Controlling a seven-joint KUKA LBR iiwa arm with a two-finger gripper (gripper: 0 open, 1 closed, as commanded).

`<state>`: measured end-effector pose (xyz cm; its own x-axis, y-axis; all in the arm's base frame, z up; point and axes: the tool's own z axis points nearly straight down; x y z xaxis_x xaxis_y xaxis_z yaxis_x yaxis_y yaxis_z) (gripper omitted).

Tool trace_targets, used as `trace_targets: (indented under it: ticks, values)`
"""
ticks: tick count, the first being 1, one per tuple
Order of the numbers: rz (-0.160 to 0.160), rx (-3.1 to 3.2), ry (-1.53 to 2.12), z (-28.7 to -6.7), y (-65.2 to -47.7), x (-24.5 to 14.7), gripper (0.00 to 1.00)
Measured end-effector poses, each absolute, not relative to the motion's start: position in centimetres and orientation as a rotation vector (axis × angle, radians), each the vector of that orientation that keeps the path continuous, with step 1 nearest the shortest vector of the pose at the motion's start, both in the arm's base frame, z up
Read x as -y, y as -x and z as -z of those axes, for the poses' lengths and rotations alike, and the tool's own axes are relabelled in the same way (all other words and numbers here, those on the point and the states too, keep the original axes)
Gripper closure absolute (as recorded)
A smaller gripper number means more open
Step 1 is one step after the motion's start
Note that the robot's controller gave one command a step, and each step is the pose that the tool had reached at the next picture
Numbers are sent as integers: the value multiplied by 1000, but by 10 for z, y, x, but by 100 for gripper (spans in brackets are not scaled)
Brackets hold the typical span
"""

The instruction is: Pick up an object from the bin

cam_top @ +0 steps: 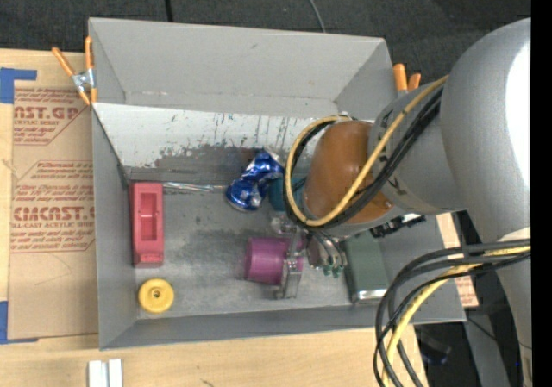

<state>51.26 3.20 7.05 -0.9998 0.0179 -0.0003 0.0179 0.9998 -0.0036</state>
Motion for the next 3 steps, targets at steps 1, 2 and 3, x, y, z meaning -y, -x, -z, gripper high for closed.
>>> trace_targets:
  ticks: [1, 2, 3]
  values:
    - [5, -3120, 351, -89, -520, -2, 100]
    - [5, -3120, 352, -89, -520, -2, 100]
    - [7, -3108, 386, -256, -531, -15, 100]
